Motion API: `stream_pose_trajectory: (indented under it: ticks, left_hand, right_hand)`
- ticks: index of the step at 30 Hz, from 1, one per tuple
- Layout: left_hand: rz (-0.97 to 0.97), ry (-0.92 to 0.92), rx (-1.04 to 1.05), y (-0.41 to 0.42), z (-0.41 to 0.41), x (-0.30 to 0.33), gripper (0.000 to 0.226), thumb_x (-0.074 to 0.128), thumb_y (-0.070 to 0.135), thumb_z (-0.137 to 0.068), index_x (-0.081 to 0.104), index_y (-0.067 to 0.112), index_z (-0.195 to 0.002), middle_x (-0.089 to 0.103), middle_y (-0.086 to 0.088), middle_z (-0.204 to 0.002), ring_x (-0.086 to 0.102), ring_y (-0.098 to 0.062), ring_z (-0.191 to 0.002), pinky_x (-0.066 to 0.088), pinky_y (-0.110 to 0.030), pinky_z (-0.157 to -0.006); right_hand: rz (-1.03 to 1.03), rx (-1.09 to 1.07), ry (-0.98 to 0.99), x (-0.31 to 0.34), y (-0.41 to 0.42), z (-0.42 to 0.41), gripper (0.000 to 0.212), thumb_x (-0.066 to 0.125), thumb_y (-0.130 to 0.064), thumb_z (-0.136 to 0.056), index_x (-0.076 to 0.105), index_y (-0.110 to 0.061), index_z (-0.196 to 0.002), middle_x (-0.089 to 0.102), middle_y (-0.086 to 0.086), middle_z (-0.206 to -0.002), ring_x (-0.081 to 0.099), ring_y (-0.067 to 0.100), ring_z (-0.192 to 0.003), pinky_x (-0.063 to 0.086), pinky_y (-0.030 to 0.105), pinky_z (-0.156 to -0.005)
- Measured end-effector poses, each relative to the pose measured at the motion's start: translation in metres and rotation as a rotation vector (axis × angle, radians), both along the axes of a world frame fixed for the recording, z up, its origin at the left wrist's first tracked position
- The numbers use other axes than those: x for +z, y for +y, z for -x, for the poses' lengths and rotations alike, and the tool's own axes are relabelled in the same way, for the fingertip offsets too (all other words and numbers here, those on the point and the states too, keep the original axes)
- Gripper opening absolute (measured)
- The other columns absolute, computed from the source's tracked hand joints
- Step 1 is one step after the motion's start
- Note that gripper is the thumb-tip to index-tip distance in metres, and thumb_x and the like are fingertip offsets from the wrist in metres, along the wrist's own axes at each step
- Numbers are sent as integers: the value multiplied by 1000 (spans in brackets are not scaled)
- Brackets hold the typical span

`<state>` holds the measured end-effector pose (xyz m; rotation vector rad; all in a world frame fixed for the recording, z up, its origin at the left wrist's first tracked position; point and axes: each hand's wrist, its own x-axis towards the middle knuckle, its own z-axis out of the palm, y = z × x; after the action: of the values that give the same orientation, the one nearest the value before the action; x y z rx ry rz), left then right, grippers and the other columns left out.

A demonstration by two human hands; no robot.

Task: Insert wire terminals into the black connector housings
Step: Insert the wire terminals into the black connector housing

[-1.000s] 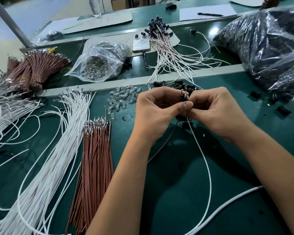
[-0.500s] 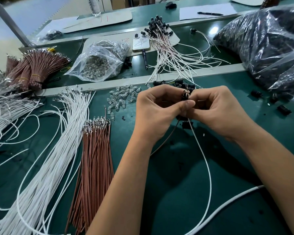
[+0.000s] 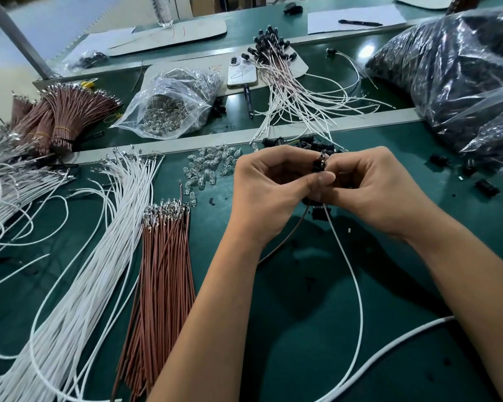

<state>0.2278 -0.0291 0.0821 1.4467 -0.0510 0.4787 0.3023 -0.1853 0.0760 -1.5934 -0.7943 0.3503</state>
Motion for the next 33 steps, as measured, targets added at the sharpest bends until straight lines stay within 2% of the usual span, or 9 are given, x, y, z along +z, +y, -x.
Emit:
stream_pose_trajectory:
  ticks: [4, 6, 15, 16, 19, 22, 28, 30, 33]
  left_hand:
    - [16, -1, 2, 0, 0, 1, 29, 80, -17, -70, 74, 2, -90, 76, -6, -82, 73, -16, -77, 60, -28, -77]
    - [18, -3, 8, 0, 0, 0, 29, 81, -17, -69, 74, 1, -91, 76, -7, -82, 73, -17, -77, 60, -29, -78]
    - [47, -38, -33, -1, 0, 0, 31, 80, -20, -67, 74, 4, -86, 76, -9, -84, 73, -20, -78, 60, -30, -77]
    - [51, -41, -40, -1, 0, -1, 31, 80, -20, -67, 74, 4, -85, 76, -9, -84, 73, -20, -78, 60, -30, -76]
    - [55, -43, -48, -2, 0, -1, 31, 79, -21, -67, 74, 3, -85, 76, -11, -84, 73, -21, -76, 60, -30, -74]
    - [54, -49, -31, -3, 1, -1, 31, 79, -21, -66, 73, 5, -82, 76, -11, -83, 73, -20, -75, 59, -30, -73]
    - [49, -63, -14, -8, 0, 0, 35, 78, -24, -66, 73, 2, -88, 74, -13, -82, 72, -19, -76, 59, -29, -74]
    - [69, -56, -15, -8, 1, 0, 34, 77, -24, -66, 72, 2, -88, 74, -13, -83, 72, -20, -78, 60, -31, -76]
    - [93, -47, -1, -5, 1, 1, 35, 77, -24, -66, 72, 2, -89, 74, -14, -84, 71, -22, -78, 61, -33, -78]
  right_hand:
    - [65, 1, -6, -2, 0, -1, 16, 82, -1, -84, 75, -13, -78, 71, 1, -76, 65, 13, -76, 59, 44, -81]
    - [67, -3, 1, -2, 0, -1, 16, 82, -1, -85, 75, -14, -78, 72, 3, -78, 65, 15, -77, 60, 46, -83]
    - [25, 12, -24, -3, -1, -3, 13, 83, -21, -77, 73, -13, -74, 70, -2, -70, 65, 10, -71, 57, 29, -72]
    - [27, 9, -34, -3, -1, -3, 16, 83, -23, -77, 73, -10, -76, 70, 2, -71, 65, 11, -73, 59, 33, -73]
    - [55, 3, -62, -2, -2, -4, 28, 83, -24, -78, 74, 2, -86, 70, 30, -85, 64, 24, -80, 58, 65, -81]
    - [69, -1, -61, -2, -1, -3, 33, 83, -24, -79, 75, 5, -92, 69, 35, -91, 65, 29, -83, 53, 74, -82]
    - [82, -31, -100, -1, -1, -4, 33, 88, -29, -78, 76, 1, -85, 70, 31, -85, 62, 23, -79, 55, 67, -77]
    - [59, -39, -115, -3, -1, -3, 26, 88, -31, -78, 76, -8, -81, 73, 17, -76, 63, 18, -74, 58, 54, -70]
    - [3, -20, -106, -3, -1, -2, 11, 82, -30, -79, 74, -23, -77, 71, -4, -69, 64, 7, -66, 54, 26, -64]
